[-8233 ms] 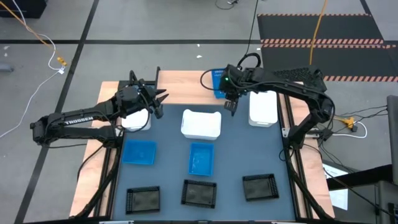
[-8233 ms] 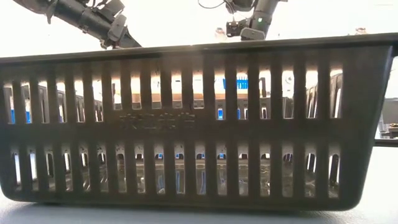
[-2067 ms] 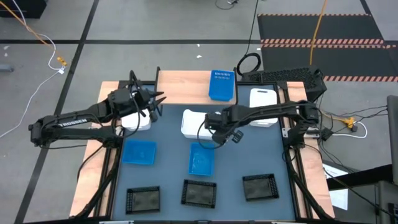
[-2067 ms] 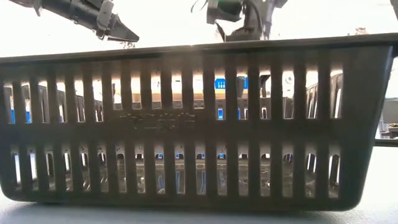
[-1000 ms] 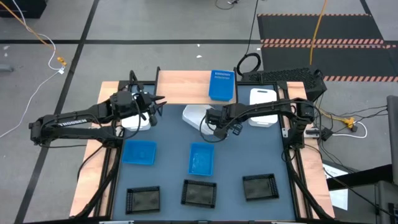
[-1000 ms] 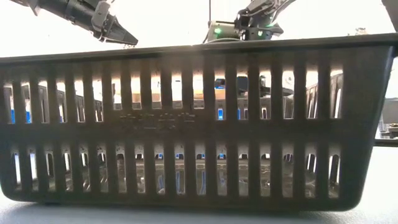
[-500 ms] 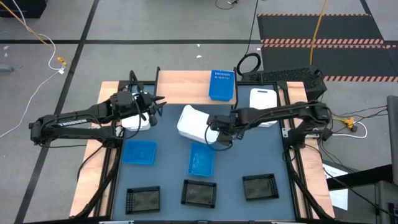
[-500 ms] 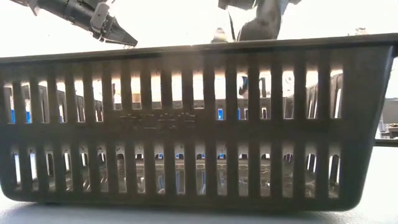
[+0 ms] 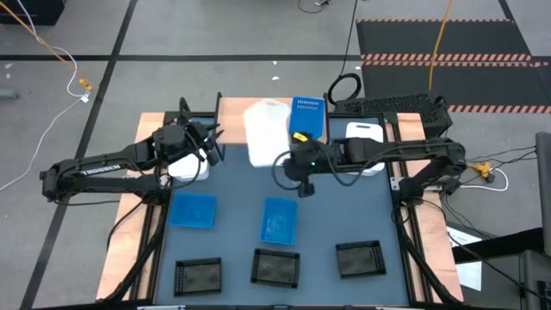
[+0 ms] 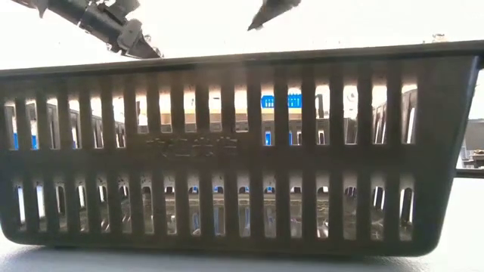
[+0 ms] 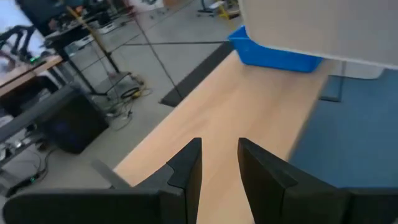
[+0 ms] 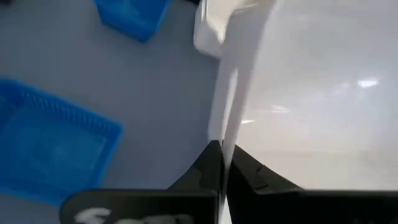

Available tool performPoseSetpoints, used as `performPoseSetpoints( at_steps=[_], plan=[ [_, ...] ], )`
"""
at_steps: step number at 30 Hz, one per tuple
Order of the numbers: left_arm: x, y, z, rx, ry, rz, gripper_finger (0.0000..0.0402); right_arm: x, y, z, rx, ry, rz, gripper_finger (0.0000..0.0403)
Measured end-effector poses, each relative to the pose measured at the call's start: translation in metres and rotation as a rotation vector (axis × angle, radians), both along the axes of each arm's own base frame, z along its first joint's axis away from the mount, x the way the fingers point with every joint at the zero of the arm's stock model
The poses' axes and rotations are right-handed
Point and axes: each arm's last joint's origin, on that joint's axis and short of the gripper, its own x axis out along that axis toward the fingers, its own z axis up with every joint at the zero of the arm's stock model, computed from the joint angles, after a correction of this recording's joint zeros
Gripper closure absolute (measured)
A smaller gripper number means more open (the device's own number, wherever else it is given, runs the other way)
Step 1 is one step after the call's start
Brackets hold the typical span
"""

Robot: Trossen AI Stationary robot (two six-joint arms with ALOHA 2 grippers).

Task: Stack baskets on shelf by color
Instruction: Put the middle white bin on the shelf

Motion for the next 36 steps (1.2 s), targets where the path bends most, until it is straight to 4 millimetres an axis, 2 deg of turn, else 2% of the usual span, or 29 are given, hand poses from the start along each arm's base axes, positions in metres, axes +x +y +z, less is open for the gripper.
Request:
performPoseSetpoints(
  at_steps=[3, 6, 12, 15, 19, 23, 28, 36],
  plan=[
    [-0.001, 0.002, 0.000, -0.016, -0.013, 0.017, 0.0295, 0.016, -0.003, 0.024, -0.049, -0.005, -0.032, 0.0403],
    [-0.001, 0.002, 0.000, -0.024, -0.016, 0.024, 0.0295, 0.035, -0.018, 0.039, -0.108, 0.002, -0.195, 0.0403],
    [-0.002, 0.003, -0.002, -0.040, -0.017, 0.068, 0.0295, 0.077, -0.051, 0.037, -0.147, 0.040, -0.291, 0.0403],
    [-0.003, 0.004, -0.002, -0.030, -0.016, 0.106, 0.0295, 0.089, -0.069, 0.024, -0.236, 0.076, -0.408, 0.0403],
    [-0.004, 0.004, -0.002, -0.013, -0.003, 0.128, 0.0295, 0.086, -0.086, 0.005, -0.240, 0.165, -0.528, 0.0403],
    [-0.004, 0.004, -0.002, 0.005, 0.016, 0.122, 0.0295, 0.084, -0.093, -0.008, -0.130, 0.200, -0.549, 0.0403],
    [-0.004, 0.004, -0.001, 0.017, 0.021, 0.117, 0.0295, 0.079, -0.093, -0.011, 0.012, 0.239, -0.519, 0.0403],
    [-0.003, 0.004, 0.001, 0.027, -0.002, 0.117, 0.0295, 0.072, -0.092, -0.015, 0.031, 0.322, -0.525, 0.0403]
  ],
)
